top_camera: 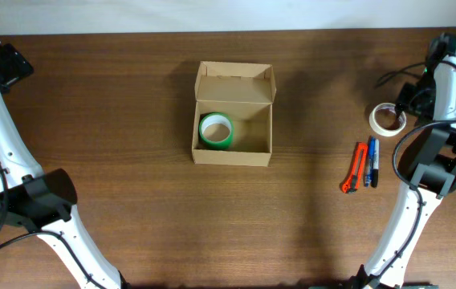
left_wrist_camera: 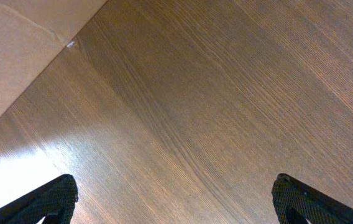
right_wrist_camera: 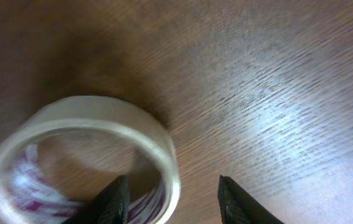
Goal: Pack container
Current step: 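Carry the white tape roll into the box and release it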
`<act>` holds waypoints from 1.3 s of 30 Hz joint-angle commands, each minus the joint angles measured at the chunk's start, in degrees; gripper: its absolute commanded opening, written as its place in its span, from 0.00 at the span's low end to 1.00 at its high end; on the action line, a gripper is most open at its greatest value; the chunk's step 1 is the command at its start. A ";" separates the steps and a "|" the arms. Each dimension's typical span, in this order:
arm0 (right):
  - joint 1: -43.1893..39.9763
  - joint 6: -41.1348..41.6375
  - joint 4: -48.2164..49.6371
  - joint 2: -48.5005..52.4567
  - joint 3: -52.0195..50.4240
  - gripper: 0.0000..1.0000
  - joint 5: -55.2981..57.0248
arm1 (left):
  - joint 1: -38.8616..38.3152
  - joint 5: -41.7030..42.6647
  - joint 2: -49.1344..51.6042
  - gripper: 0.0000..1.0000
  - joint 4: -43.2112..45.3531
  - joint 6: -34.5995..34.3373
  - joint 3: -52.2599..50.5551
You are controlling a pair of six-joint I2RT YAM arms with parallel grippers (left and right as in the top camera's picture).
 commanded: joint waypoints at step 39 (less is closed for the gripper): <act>50.71 -10.05 -10.27 -23.93 15.91 0.04 -1.51 | 0.39 0.42 -1.60 1.00 0.13 -0.79 -0.37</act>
